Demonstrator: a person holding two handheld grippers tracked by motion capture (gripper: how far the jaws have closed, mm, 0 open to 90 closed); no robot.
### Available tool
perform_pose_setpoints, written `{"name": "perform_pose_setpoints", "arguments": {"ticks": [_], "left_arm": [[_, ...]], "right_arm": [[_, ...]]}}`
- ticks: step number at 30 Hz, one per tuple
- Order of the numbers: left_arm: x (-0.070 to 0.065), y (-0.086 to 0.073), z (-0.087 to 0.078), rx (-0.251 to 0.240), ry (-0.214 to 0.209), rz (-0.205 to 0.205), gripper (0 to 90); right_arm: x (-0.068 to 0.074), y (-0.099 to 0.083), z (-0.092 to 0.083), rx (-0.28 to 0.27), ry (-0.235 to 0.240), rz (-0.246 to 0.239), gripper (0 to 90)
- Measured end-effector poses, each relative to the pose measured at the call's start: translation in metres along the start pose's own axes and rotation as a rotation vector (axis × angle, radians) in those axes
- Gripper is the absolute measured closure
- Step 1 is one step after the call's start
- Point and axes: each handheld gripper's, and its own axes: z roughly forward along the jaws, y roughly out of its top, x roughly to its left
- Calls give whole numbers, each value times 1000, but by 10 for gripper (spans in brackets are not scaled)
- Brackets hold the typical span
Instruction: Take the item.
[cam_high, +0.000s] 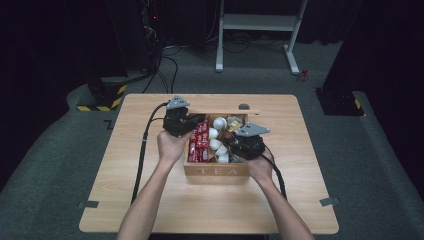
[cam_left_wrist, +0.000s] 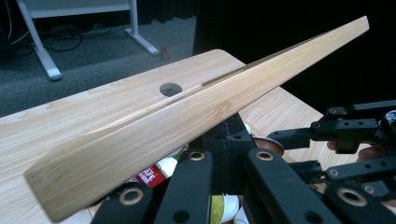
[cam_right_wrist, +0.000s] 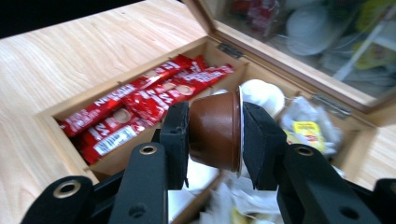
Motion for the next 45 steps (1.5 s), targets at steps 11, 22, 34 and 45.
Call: {"name": "perform_pose_setpoints", "arguments": {"ticks": [11,22,34,45], "left_arm": [[-1,-1,0,10,3,8,900],[-2,-3,-1,14,0,8,900],[-2,-3,-1,23,2,13,900],[-2,-4,-1,20,-4,10,900]], "right_arm": [[-23,-16,-32,-59,-41,48,645],[-47,-34,-59,-94,-85,114,646],[-61,-55,-71,-87,-123,156,645],[-70,-80,-73,-35,-178,169,645]]}}
